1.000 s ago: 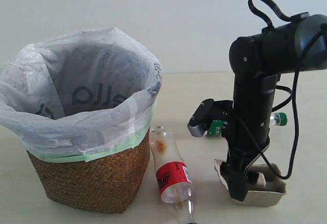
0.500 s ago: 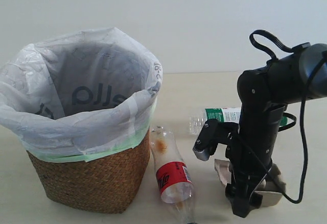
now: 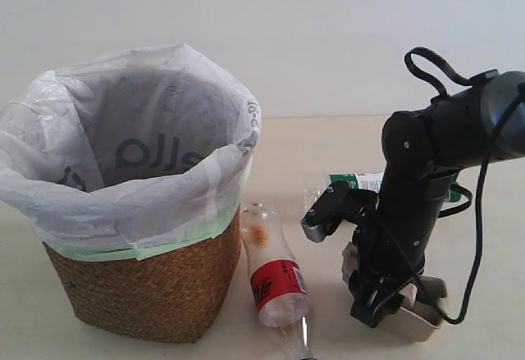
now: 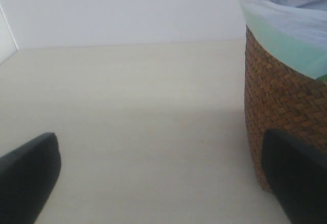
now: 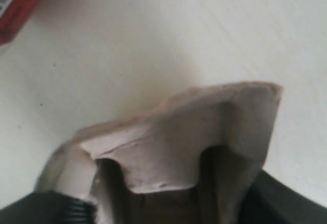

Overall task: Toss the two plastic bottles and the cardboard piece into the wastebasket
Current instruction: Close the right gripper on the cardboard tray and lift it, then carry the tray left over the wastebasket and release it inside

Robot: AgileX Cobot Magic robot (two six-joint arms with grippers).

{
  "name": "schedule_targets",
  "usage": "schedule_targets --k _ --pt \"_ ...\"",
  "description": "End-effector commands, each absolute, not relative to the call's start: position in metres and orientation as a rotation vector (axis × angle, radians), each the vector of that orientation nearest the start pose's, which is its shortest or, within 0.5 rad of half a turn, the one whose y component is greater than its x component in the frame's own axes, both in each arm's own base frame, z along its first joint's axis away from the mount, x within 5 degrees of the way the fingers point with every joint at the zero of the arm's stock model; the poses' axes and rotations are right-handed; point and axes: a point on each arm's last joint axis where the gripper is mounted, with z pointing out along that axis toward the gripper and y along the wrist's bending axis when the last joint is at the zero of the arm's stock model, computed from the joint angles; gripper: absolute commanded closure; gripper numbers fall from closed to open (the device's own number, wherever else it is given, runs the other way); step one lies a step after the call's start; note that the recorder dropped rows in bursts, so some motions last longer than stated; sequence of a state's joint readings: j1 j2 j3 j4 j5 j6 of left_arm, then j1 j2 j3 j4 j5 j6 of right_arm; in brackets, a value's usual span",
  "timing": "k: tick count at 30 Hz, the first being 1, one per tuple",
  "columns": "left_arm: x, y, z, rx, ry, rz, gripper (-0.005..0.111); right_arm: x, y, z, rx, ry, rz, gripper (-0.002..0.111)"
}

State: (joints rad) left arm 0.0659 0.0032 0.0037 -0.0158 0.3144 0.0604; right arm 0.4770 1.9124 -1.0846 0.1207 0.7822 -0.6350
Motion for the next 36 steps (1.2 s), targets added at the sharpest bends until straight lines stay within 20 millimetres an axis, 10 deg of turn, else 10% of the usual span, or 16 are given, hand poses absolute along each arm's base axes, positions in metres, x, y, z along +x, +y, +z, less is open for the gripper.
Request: schedule_targets --k 1,7,12,23,30,36 --pt "0.054 0.003 0.185 -0.018 1.791 0.063 -0.001 0.295 0.161 0.136 -1.417 2.719 0.124 0.058" --pt "0.054 0.003 0.185 -0.018 1.791 0.063 -0.001 0.308 0.156 0.171 -1.212 2.741 -0.033 0.06" --pt "0.054 0.003 0.185 -0.018 1.791 0.063 -0.001 0.31 0.15 0.236 -1.001 2.528 -0.038 0.108" --pt "0.054 0.003 0.185 -0.018 1.791 0.063 -0.001 0.281 0.132 0.354 -0.506 2.078 0.135 0.108" --pt "0.054 0.003 0.185 -0.018 1.791 0.063 -0.001 0.278 0.138 0.37 -0.369 1.976 0.299 0.108" --pt "0.054 0.003 0.185 -0.018 1.791 0.063 -0.001 0.254 0.189 0.392 -0.402 1.835 0.638 0.108"
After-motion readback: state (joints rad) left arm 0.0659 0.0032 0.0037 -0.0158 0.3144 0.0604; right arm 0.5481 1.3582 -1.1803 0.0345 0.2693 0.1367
